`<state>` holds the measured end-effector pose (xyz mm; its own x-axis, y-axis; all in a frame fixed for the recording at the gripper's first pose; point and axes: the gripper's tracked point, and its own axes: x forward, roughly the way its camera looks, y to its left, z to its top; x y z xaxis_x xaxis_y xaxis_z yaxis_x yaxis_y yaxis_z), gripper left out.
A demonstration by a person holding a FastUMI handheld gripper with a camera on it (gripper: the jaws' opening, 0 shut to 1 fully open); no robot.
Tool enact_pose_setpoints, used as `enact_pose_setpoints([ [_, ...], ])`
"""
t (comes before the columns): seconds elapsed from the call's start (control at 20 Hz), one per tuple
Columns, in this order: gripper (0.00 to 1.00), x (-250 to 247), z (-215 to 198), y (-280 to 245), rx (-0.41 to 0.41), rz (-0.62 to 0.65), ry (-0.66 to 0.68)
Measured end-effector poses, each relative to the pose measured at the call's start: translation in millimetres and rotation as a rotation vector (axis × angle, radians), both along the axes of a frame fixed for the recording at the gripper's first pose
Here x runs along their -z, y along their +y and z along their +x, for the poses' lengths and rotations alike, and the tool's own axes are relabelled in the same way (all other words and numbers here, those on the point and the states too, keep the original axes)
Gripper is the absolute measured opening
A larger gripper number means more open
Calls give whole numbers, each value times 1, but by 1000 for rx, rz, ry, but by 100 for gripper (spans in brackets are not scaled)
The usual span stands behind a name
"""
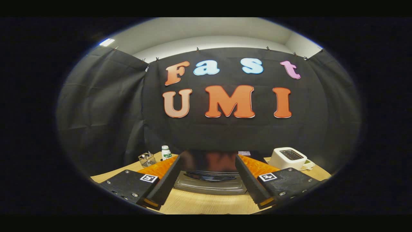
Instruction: Open the toaster oven, put the food inside, and close the toaster oven door.
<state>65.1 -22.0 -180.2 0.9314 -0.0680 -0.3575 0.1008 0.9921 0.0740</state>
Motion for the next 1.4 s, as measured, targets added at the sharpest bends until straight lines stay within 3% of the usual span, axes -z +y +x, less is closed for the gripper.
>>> enact_pose_setpoints([
  [0.3, 98, 61, 31, 1, 21, -9, 110],
  [0.6, 98, 105, 34, -2, 64, 42, 208],
  [0.8, 96, 102, 35, -3, 70, 33, 156],
  [0.95, 95, 99, 21, 3, 64, 16, 127],
  [1.2, 84, 94, -2, 14, 37, 4, 75],
  [1.4, 81, 98, -33, 25, -15, -13, 123],
])
